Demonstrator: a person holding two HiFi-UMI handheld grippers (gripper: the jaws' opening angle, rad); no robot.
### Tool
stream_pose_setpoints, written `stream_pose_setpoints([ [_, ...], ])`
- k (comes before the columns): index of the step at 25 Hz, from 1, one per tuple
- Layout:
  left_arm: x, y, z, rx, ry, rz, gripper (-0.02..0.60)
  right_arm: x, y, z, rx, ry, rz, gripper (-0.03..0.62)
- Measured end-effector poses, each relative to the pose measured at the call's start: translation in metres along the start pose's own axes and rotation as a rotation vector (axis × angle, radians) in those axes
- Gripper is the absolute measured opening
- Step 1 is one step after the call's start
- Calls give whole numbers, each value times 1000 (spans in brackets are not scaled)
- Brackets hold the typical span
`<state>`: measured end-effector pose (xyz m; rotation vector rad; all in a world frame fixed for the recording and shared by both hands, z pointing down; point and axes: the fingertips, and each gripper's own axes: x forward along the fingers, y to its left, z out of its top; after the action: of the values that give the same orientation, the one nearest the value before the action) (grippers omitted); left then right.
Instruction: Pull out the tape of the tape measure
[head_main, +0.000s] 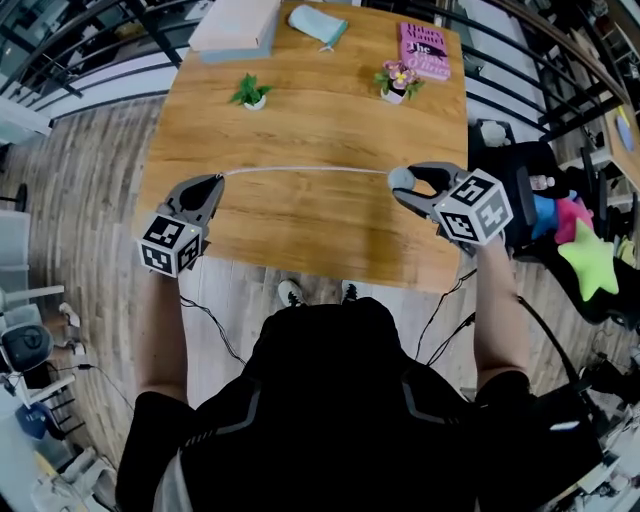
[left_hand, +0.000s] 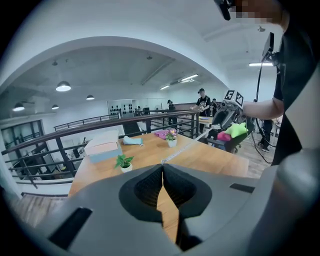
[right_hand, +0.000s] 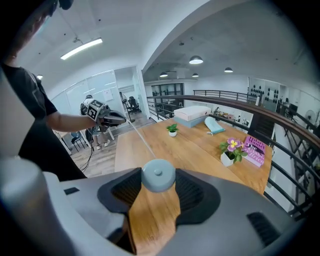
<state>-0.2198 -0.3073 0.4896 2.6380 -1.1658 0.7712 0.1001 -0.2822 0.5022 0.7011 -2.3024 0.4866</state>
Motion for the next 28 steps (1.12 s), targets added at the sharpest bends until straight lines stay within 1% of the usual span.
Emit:
stream_pose_setpoints([
  [7,39,-2,-31,-39,62,-11,32,38,-20,-34,35,33,-14,222],
  [11,66,-3,-54,-89,92,-22,32,66,-30,-63,43,71,-6,222],
  [15,92,-3,-85,-115,151,-35,32,90,-42,-85,45,76,-11,222],
  [22,119,-3,-140,-181,247,-51,32,123,-50,-123,62,110,34,222],
  [25,128,-11,-160,-186,291,-69,32,135,-52,-137,80,124,48,222],
  [28,136,-14,-179,-194,340,-70,32,145,-54,-150,95,138,49,222],
])
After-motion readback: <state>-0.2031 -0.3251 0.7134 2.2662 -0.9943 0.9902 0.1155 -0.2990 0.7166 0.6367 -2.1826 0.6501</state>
